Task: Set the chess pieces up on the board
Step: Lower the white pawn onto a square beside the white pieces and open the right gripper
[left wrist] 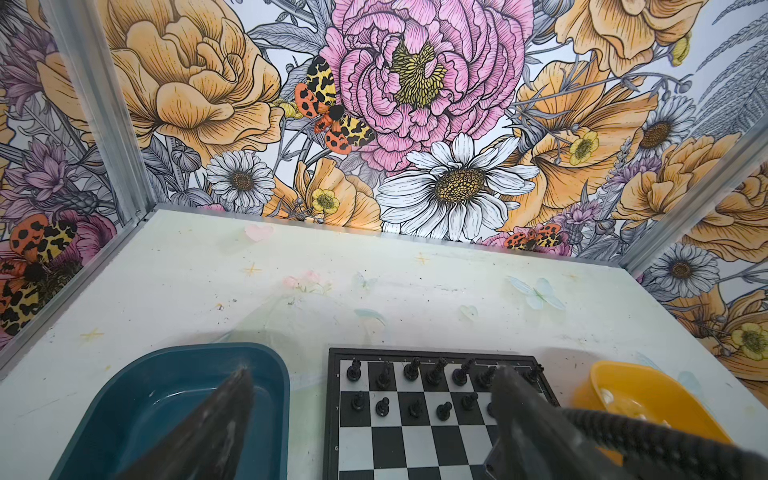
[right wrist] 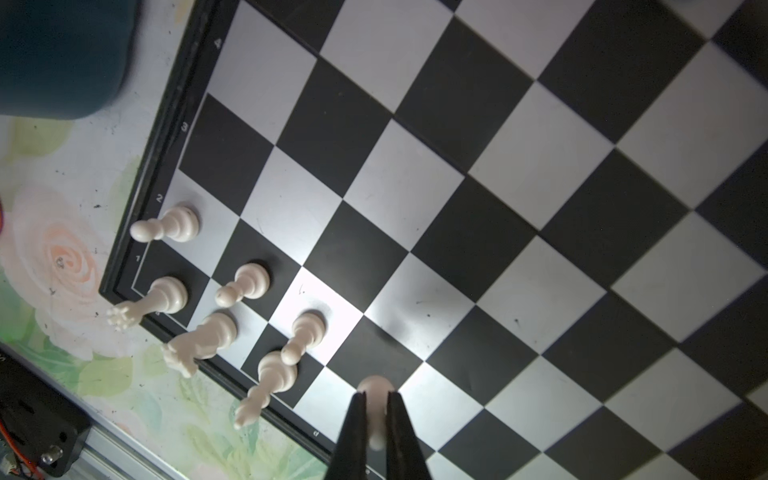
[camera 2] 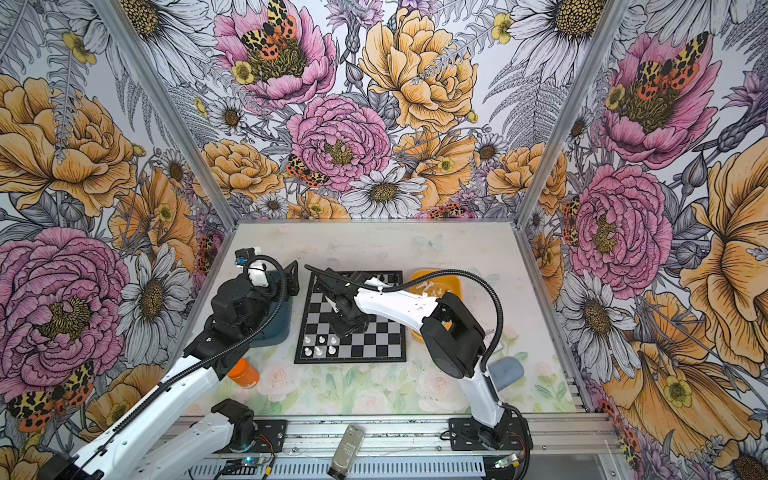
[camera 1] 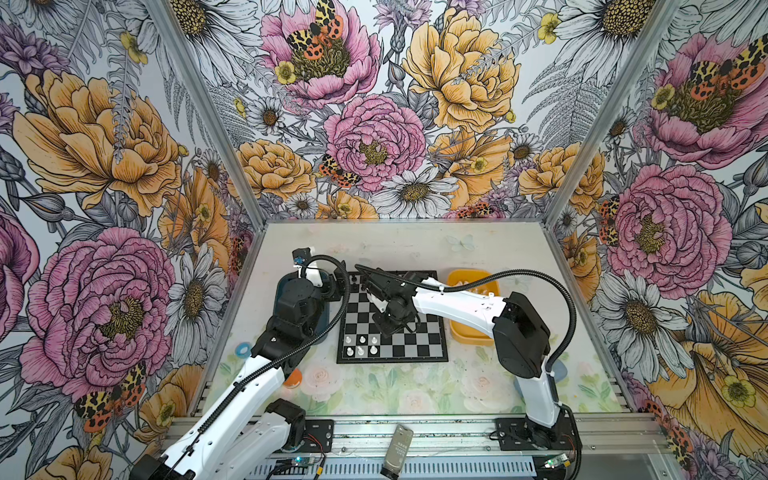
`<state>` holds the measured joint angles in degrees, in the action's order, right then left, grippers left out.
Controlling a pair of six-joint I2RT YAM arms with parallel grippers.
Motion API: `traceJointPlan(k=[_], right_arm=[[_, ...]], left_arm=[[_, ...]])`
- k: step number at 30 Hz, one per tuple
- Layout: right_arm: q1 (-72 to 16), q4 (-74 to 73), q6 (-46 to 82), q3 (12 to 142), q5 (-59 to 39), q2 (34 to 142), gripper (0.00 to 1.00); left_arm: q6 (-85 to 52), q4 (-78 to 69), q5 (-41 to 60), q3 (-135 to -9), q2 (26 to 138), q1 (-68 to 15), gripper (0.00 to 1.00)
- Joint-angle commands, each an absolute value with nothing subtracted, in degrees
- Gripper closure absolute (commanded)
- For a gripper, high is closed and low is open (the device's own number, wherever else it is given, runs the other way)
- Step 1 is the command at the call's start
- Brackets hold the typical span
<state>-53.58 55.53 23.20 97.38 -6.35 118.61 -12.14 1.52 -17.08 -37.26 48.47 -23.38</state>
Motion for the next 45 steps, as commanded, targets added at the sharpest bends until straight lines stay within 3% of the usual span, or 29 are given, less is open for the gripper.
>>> traceJointPlan(k=[1,35,45], right_arm=[[-54.2,55.9,24.6,98.0,-6.5,119.8,1.00],[-54.8,55.7,26.2,97.1,-5.2,122.1,1.00],[-54.9,55.8,26.3,97.1,-5.6,122.2,0.90]], left_arm=[[-12.9,1.6,-18.4,-36.4,47.5,-23.1,0.09],[-12.4,0.7,-18.3,-35.3,46.5,-23.6,0.09],[-12.4,0.7,-18.3,-35.2,45.9,-23.6,0.09]])
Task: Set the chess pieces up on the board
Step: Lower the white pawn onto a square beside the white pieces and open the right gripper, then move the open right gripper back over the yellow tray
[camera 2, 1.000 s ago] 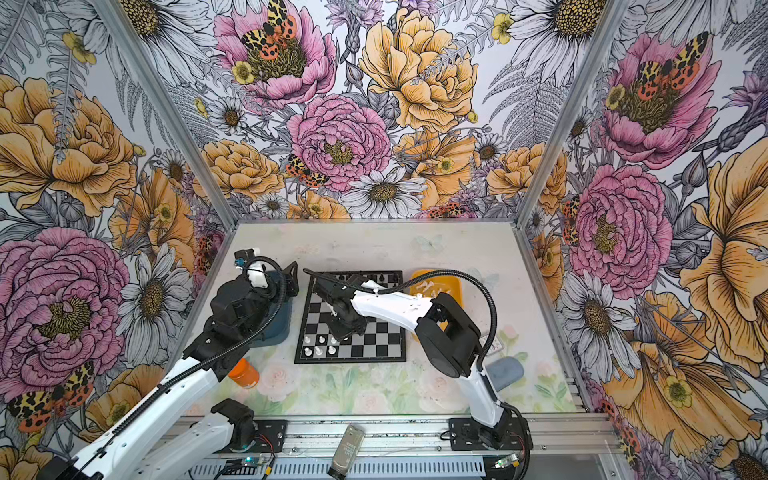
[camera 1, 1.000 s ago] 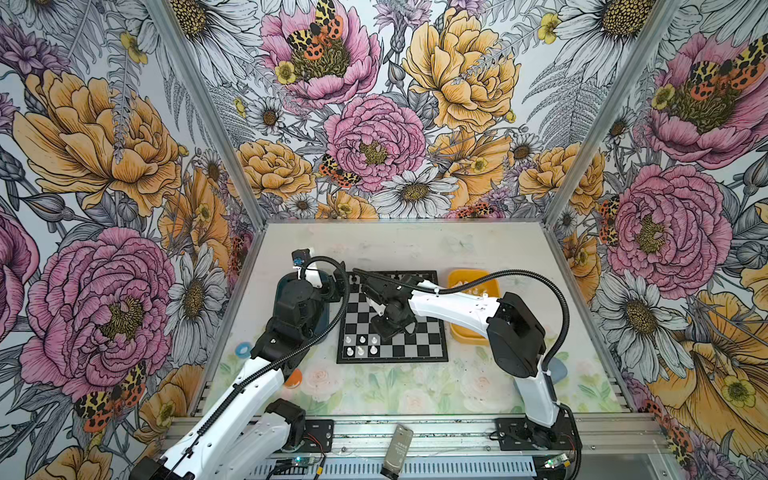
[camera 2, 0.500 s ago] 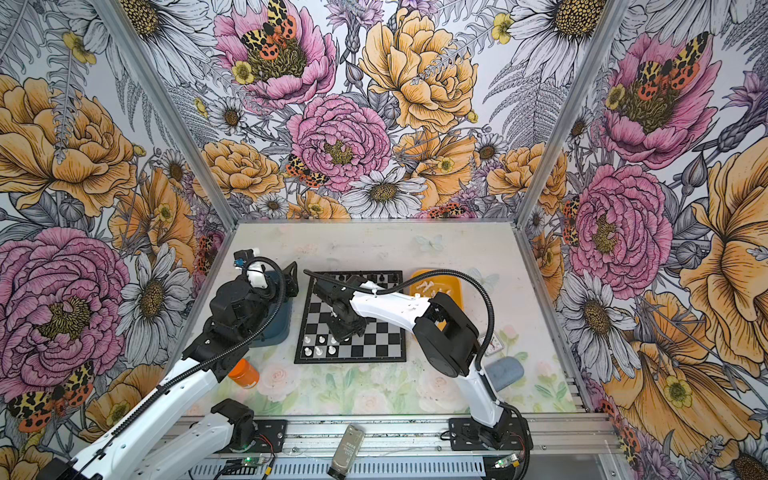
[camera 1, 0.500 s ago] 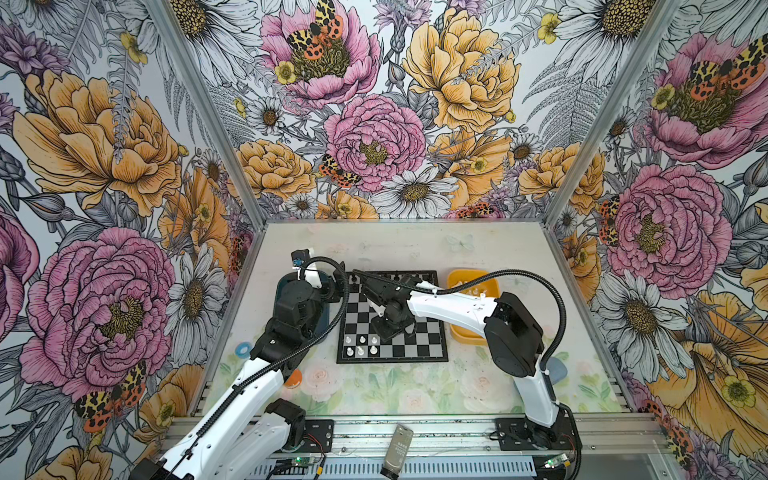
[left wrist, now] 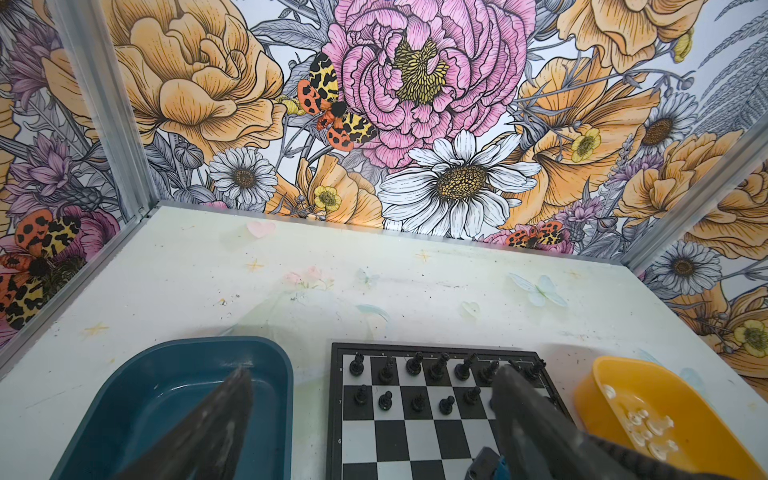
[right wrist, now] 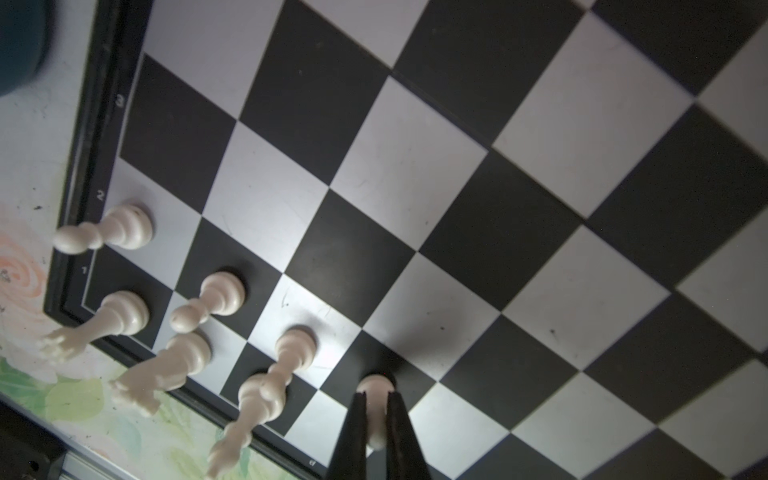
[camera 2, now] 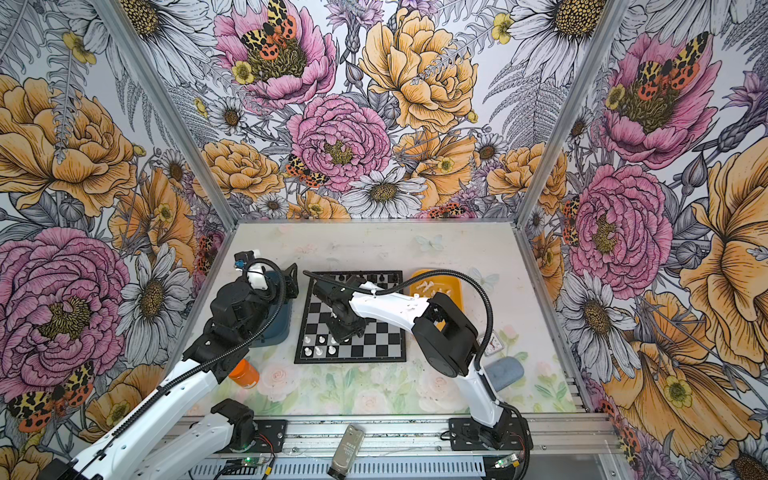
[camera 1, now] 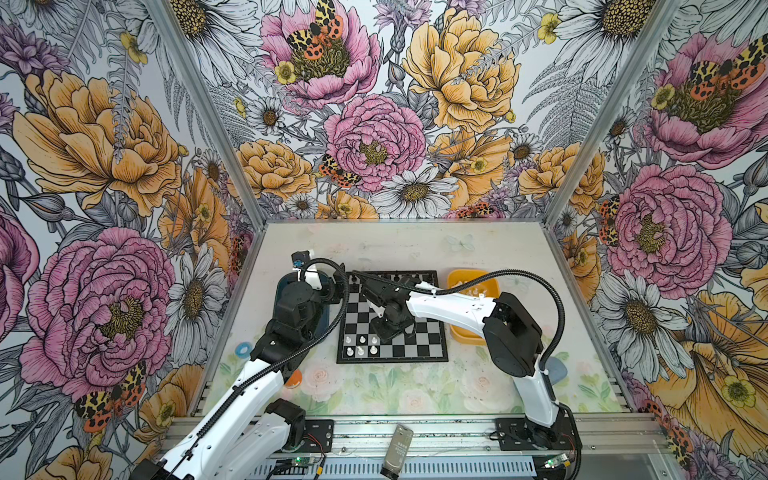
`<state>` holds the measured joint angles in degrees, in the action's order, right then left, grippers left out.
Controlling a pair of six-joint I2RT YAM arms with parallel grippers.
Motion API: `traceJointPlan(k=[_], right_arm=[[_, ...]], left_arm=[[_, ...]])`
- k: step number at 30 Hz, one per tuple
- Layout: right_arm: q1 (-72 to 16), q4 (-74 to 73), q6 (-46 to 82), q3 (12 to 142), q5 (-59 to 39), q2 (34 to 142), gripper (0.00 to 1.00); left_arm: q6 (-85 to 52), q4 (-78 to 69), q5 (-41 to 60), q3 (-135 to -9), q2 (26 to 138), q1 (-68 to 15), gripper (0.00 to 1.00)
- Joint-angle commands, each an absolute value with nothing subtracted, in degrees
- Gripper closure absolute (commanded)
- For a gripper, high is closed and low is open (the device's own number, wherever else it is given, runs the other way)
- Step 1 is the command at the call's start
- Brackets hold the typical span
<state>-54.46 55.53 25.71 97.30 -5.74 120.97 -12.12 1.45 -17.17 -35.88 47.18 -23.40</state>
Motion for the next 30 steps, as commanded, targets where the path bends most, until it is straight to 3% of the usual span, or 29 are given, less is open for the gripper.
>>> traceJointPlan(k=[1,9,30], right_arm=[[-54.9,55.7,26.4,97.0,-5.5,122.2,0.88],[-55.2,55.7,26.6,96.7,-4.7,121.6,0.66],[-54.3,55.9,28.3,94.9,2.1,110.4,0.62]], left_arm=[[-12.4,0.7,-18.3,-35.2,45.9,-23.6,0.09],[-12.3,1.0,-19.0,-34.8,45.0,-24.0,0.09],[-12.6,0.4,-18.6,-34.5,44.4,-24.3,0.08]])
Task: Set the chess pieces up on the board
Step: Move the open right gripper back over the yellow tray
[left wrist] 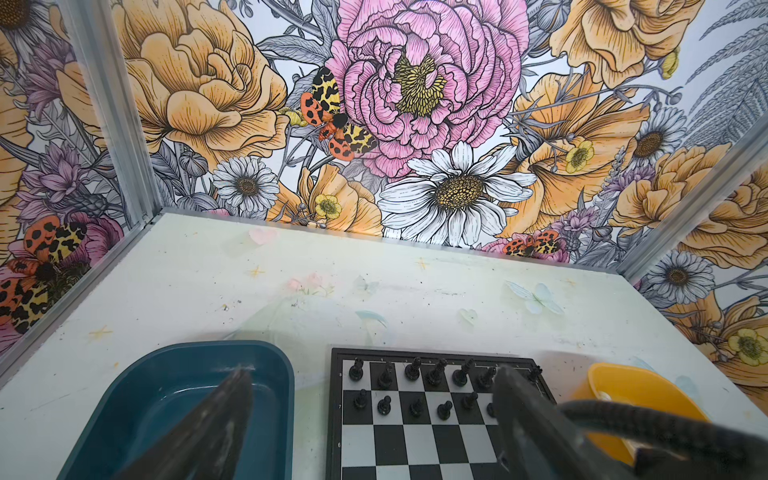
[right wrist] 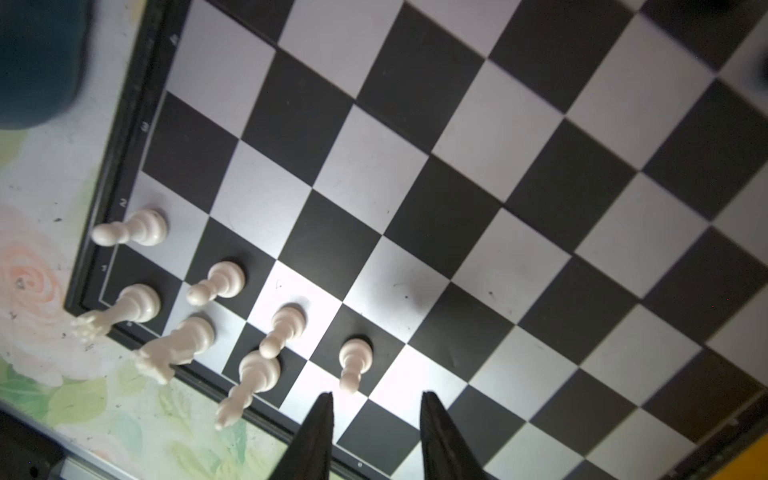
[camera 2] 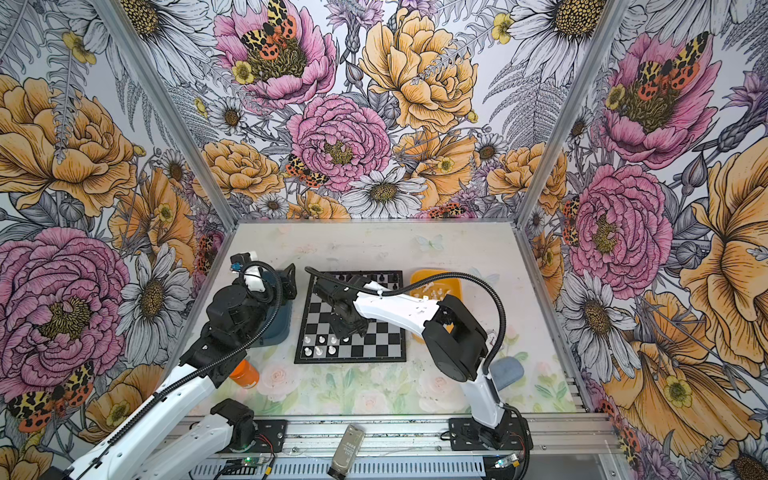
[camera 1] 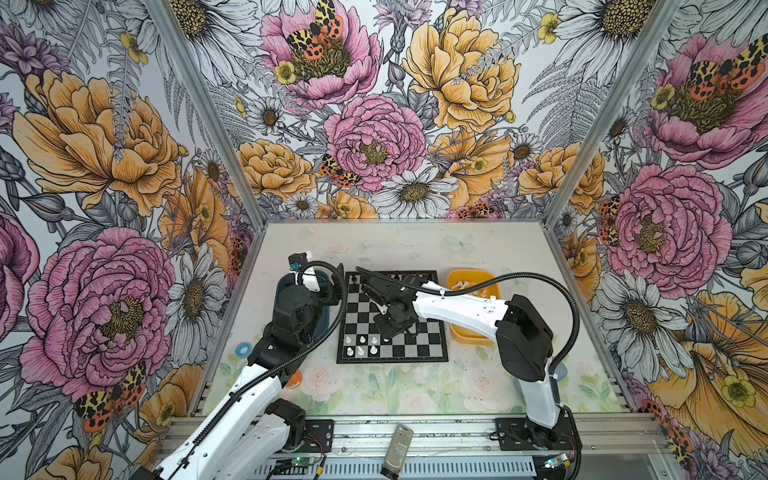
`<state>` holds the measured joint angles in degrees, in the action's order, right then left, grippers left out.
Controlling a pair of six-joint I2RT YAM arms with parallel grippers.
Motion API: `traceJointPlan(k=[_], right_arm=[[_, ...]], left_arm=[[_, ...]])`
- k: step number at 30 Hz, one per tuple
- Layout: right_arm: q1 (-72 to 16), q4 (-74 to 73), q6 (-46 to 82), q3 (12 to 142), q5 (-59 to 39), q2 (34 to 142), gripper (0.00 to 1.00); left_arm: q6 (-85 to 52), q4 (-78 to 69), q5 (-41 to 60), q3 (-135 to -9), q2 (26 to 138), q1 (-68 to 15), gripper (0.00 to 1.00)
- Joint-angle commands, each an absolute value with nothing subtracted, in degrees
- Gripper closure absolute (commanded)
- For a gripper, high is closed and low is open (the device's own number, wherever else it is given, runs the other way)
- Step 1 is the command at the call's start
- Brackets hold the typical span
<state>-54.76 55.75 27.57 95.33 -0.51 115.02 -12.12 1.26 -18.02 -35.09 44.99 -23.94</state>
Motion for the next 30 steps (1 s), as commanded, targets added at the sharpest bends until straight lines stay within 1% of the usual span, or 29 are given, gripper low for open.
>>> traceJointPlan(k=[1,6,10,14,19,24,30], right_arm=[[-53.8,55.9,28.2,94.6,2.5,109.1,0.62],[-49.5,55.9,27.3,92.2,4.8,103.3,0.62],[-43.9,55.9,25.3,90.1,7.6,98.7,0.63],[-38.1,55.8,23.4,87.7,9.4,95.9,0.66],[-30.4,55.7,21.2,85.7,9.5,95.6,0.71],[-25.0,54.3,19.2,84.4,9.6,97.2,0.76],[-19.1,50.6,18.0,81.2,5.7,99.6,0.80]], left_arm=[[-12.7,0.3,-18.5,-34.6,44.5,-24.3,0.08],[-13.2,0.1,-17.4,-35.3,45.6,-24.2,0.08],[-13.4,-0.5,-16.9,-36.1,47.2,-24.0,0.09],[-13.7,-0.9,-16.2,-37.0,49.4,-23.9,0.09],[-13.6,-1.7,-16.0,-37.8,52.2,-23.8,0.09],[-13.5,-2.6,-15.6,-38.6,54.7,-23.6,0.09],[-13.3,-2.8,-15.0,-39.8,57.6,-23.6,0.09]])
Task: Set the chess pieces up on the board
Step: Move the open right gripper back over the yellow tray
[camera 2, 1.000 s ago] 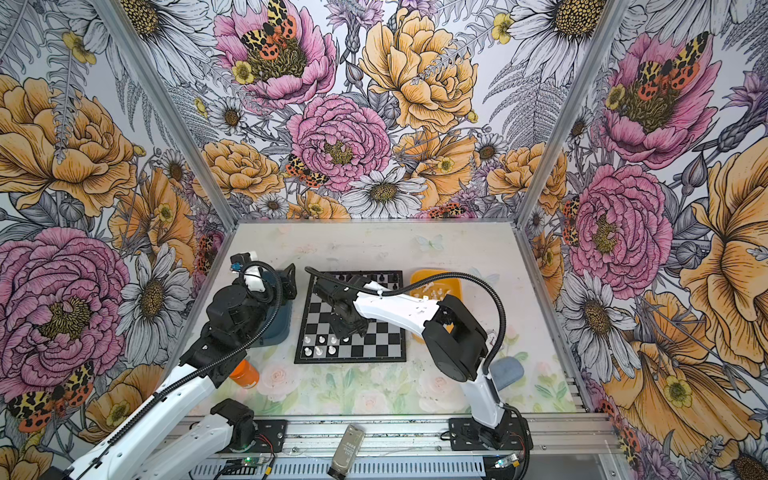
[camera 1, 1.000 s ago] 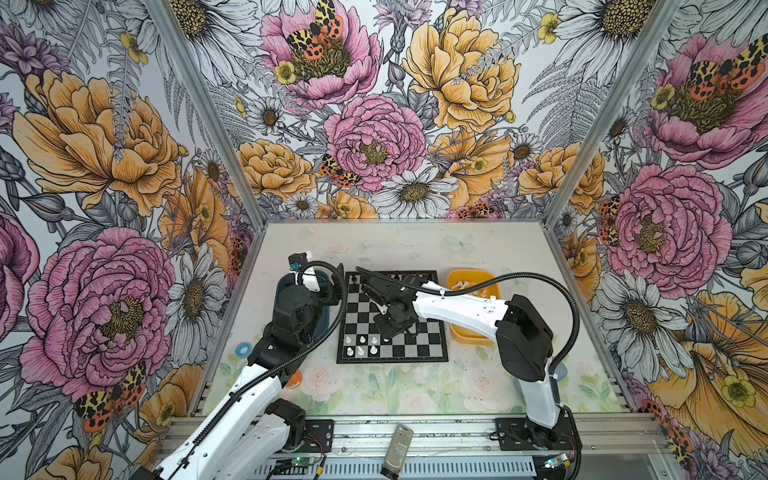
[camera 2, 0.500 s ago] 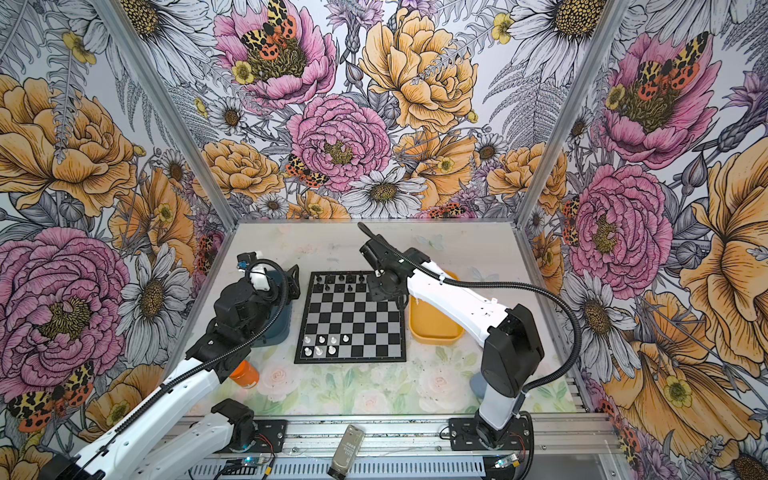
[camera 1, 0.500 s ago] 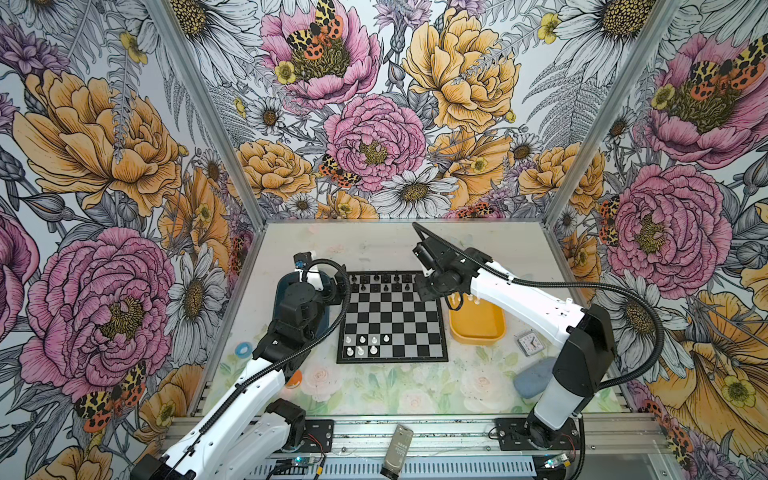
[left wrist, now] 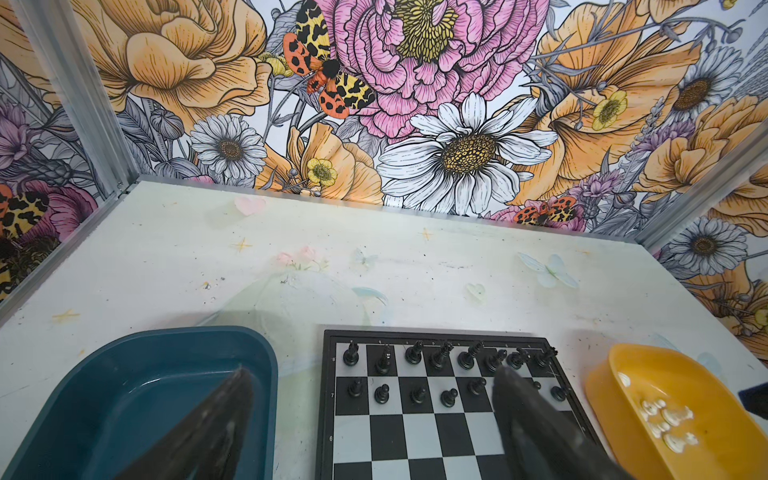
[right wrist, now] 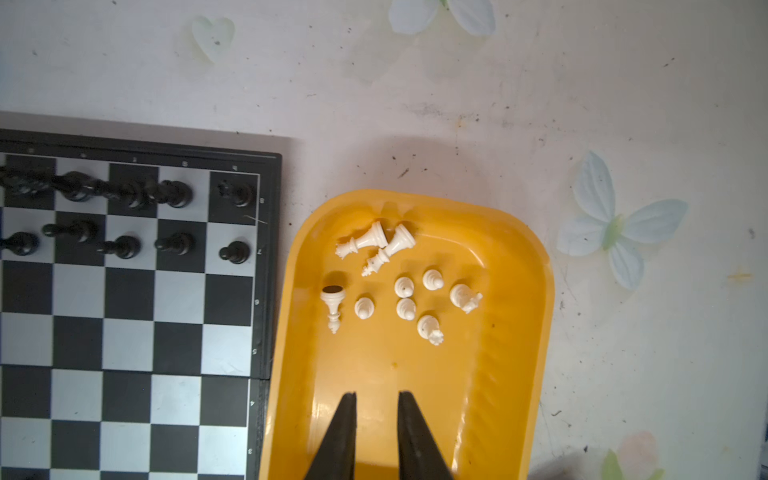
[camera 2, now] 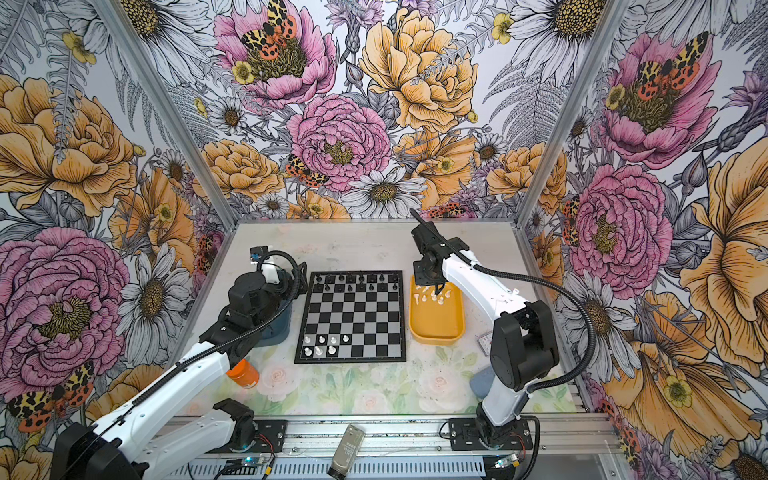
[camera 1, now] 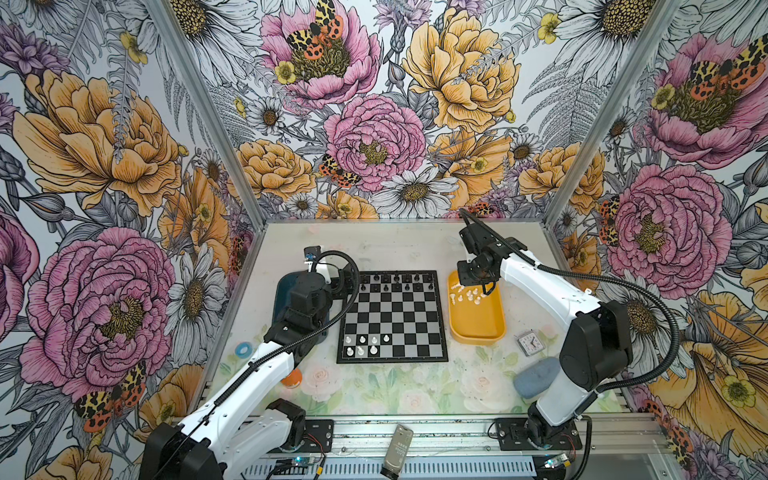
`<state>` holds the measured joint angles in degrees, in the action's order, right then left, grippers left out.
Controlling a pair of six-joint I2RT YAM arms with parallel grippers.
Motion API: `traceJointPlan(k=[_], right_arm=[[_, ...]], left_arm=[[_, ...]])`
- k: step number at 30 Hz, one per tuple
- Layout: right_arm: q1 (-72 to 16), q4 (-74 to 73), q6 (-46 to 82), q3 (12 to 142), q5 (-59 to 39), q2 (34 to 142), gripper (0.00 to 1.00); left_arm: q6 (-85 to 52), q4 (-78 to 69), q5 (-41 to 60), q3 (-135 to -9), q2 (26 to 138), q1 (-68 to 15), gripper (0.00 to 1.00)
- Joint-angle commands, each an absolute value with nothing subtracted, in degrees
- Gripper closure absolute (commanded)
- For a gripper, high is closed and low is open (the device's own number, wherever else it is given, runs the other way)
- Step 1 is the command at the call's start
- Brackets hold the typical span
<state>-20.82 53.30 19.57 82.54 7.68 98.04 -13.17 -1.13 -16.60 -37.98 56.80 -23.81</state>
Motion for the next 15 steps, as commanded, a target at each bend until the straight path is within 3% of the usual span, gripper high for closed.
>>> traceJointPlan(k=[1,15], right_arm=[[-18.3,50.1,17.8,80.8,5.0,100.1,0.80],[-13.1,46.5,16.4,80.7,1.3,107.0,0.83]], left_arm=[[-13.3,-2.9,-14.9,-40.1,58.0,-23.5,0.09],[-13.7,-3.3,-13.4,-42.0,62.0,-23.8,0.09]])
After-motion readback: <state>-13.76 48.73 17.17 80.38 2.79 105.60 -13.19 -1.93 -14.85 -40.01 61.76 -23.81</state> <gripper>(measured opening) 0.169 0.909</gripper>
